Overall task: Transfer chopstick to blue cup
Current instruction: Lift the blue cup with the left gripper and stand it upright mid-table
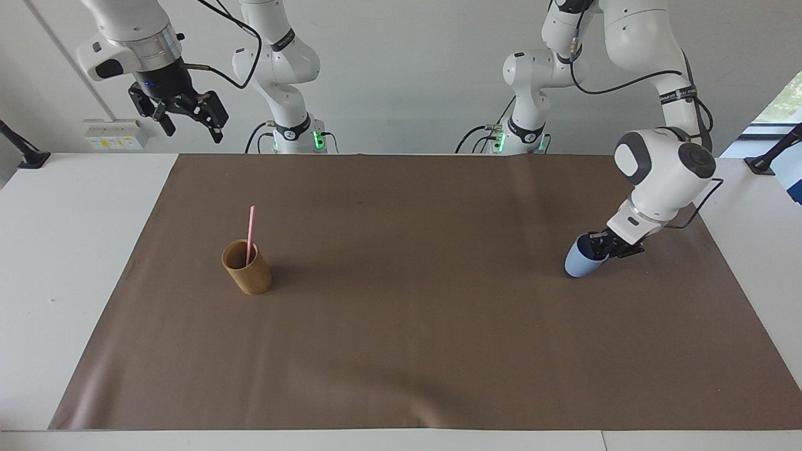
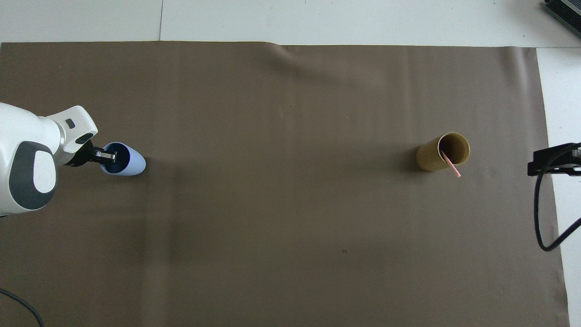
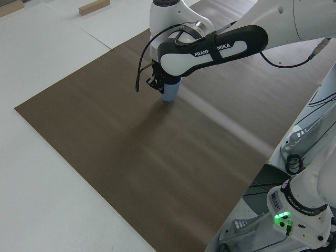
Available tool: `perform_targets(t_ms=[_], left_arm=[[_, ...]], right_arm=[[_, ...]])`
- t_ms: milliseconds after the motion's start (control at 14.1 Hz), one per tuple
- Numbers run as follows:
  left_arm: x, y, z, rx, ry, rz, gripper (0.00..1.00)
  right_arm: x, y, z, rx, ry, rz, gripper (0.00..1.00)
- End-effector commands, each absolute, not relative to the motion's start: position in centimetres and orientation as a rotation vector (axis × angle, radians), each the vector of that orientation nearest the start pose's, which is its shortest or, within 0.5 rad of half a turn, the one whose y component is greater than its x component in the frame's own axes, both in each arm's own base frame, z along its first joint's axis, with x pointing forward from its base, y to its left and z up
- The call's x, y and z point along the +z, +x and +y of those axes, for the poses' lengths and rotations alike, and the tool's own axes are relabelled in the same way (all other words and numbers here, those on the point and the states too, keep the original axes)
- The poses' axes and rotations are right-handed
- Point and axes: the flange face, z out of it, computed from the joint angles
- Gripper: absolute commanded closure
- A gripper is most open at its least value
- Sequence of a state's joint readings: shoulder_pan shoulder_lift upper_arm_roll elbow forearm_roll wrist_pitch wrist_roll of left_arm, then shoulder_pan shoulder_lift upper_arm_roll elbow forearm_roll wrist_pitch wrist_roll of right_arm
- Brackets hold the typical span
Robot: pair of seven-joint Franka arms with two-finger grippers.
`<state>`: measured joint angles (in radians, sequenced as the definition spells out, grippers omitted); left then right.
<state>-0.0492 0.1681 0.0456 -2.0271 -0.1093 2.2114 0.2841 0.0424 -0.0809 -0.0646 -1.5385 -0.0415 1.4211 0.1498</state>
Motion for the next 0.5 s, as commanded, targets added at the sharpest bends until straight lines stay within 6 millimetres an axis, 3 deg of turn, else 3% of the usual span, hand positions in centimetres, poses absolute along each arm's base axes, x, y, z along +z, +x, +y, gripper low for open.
perform_targets(t_ms=[0,142,425], left_arm=[[37.9,57.9,-6.9,-0.067,-3.201,0.318,1.0],[38.8,57.7,-13.1,-0.1,-3.198,0.276,1.0],[38.8,54.6,-25.4,-0.106,-3.184,0.21,1.0]], right_arm=[[67.0,50.6,-2.3,0.042,-3.167,0.256,0.0],[67.0,50.6,-2.3,0.042,-3.167,0.256,0.0],[67.0,50.6,-2.3,0.042,-3.167,0.256,0.0]])
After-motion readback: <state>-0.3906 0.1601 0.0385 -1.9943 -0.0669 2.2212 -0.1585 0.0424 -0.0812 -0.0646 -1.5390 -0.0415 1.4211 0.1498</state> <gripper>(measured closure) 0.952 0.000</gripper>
